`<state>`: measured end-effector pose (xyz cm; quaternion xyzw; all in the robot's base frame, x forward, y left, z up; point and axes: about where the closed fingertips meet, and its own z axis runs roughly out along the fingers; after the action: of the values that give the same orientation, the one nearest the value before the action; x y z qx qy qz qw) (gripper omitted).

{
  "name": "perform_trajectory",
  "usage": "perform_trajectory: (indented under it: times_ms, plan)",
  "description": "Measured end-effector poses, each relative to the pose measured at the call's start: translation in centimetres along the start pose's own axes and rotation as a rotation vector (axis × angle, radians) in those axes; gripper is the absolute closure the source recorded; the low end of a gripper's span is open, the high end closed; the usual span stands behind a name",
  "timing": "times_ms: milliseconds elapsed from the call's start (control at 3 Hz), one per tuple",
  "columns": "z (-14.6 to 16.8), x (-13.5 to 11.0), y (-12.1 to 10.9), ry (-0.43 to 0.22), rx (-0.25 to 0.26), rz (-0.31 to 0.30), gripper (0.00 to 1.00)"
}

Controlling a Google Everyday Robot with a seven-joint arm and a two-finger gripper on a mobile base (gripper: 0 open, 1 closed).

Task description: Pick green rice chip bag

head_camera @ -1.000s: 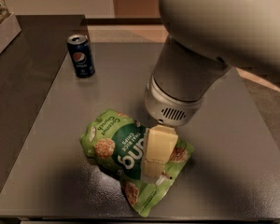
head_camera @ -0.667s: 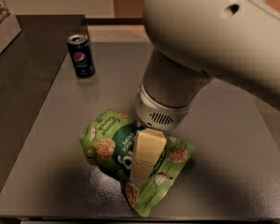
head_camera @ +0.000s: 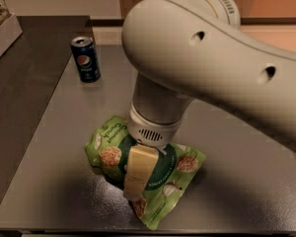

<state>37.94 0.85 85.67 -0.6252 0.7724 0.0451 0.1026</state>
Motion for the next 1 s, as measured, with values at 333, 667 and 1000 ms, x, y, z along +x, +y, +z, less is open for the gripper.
perform_trajectory:
  times_ms: [333,667,1000]
  plan:
    - [1.07,-0.13,0.15,0.009,0.024,0.004,0.0]
    - [1.5,-0.19,-0.24,0.002,0.046,0.015,0.18]
    - [1.19,-0.42,-0.45,-0.013,0.052,0.019,0.41]
